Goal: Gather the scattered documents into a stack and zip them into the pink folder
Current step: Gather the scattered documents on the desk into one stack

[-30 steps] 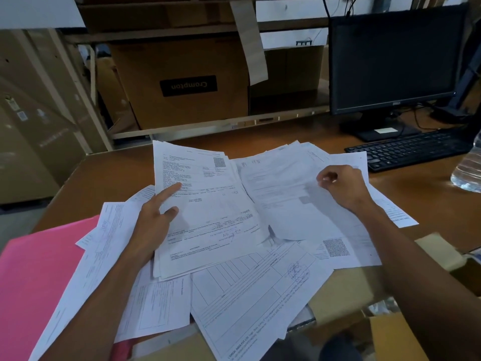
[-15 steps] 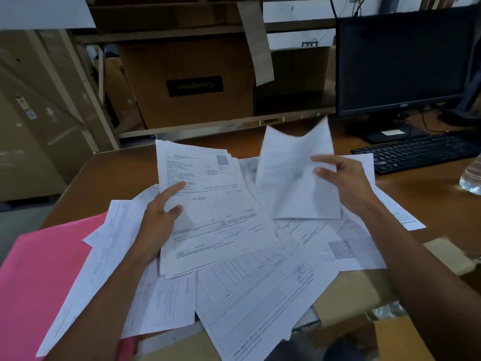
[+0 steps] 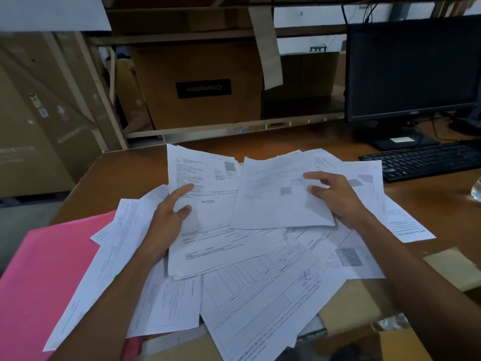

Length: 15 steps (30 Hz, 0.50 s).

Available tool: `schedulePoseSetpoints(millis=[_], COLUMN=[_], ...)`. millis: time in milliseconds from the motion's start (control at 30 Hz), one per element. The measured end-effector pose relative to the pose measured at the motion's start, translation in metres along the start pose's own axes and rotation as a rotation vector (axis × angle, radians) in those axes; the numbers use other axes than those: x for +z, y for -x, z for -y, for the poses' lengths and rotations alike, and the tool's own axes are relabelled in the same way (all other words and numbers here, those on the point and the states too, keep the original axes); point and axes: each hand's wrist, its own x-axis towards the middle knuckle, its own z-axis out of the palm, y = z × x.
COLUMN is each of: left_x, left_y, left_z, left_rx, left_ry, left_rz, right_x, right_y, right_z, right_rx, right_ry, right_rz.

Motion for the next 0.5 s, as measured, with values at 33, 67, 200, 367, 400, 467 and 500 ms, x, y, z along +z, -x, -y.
schedulePoseSetpoints(millis=[33,67,200,367,400,467,500], left_x=[0.001,0.002,0.005,0.003,0.003,0.001,0.0], left_y=[0.0,0.001,0.004,0.008,0.008,0.006,0.005], left_z=[-0.001,-0.003,-0.008,-0.007,-0.005,-0.004,-0.003], left_rx=[-0.002,-0.001,0.004,0.077,0.101,0.12,0.123], left_ry=[0.008,0.009,0.007,-0.029,-0.044,-0.053,-0.056], left_rz=[0.002,0.005,0.002,0.019,0.021,0.013,0.001], right_x=[0.005,0.01,0.035,0.087,0.095,0.103,0.101], right_y=[0.002,0.004,0.01,0.019,0.022,0.027,0.029], right_z=[0.002,0.005,0.028,0.041,0.04,0.036,0.036], right_rx=[-0.036,-0.064,-0.135,-0.216,-0.236,-0.277,-0.28], right_ry=[0.034,0.054,0.047,0.207,0.255,0.35,0.357], right_rz=[0.021,0.041,0.203,0.228,0.23,0.243,0.235])
